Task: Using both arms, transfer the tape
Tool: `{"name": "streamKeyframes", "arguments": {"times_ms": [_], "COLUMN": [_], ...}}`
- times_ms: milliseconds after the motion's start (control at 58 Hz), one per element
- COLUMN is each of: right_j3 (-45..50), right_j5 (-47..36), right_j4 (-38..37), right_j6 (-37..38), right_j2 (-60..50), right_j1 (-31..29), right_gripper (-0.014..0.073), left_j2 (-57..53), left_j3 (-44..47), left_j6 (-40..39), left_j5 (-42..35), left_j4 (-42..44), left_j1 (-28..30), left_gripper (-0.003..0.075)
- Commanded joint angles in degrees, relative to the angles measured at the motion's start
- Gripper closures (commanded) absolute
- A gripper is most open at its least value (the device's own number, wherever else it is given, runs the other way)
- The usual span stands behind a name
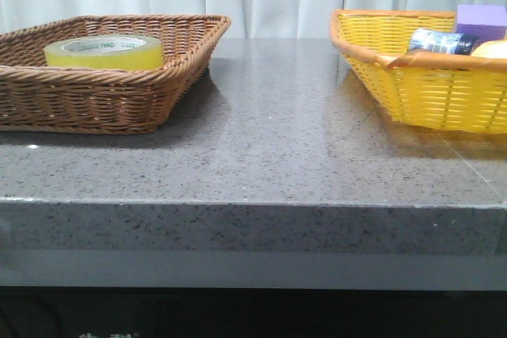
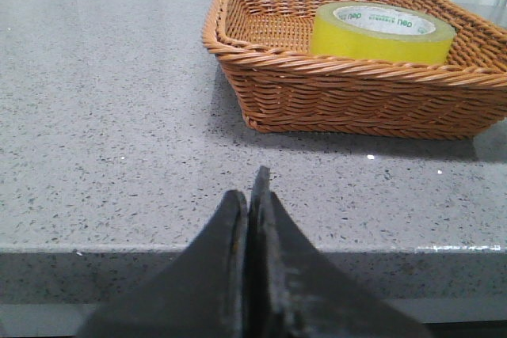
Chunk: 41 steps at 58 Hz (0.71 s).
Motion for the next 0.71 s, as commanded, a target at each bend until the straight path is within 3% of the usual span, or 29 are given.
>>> {"name": "streamKeyframes", "arguments": {"times_ms": [0, 224, 483, 621, 690], "right_j3": [-1.5, 0.0, 15.6, 21.8, 21.6], "right_j5": [-4.9, -6.4, -19.6, -19.5, -15.5], "right_j4": [-0.2, -0.3, -2.3, -2.3, -2.4], "right_j6": [-0.5, -0.5, 0.7, 0.7, 0.7], "right_j2": [0.5, 0.4, -5.9, -11.6, -14.2], "right_j1": [-0.3, -0.3, -3.2, -4.8, -5.0], "right_gripper": [0.0661, 0.0661, 0.0661, 0.0661, 0.0661], "left_j2": [-1.1, -1.1, -1.0, -1.0, -1.0], "left_j3": [2.3, 2.3, 2.3, 2.3, 2.3], "left_j6": [-0.1, -0.1, -0.1, -0.1, -0.1], "left_j5": [-5.0, -5.0, -5.0, -5.0, -5.0], "left_j4": [0.1, 0.1, 0.1, 0.1, 0.1], "left_j1": [-0.4, -0.4, -0.4, -0.4, -0.4], "left_gripper": [0.074, 0.074, 0.074, 0.074, 0.074]}}
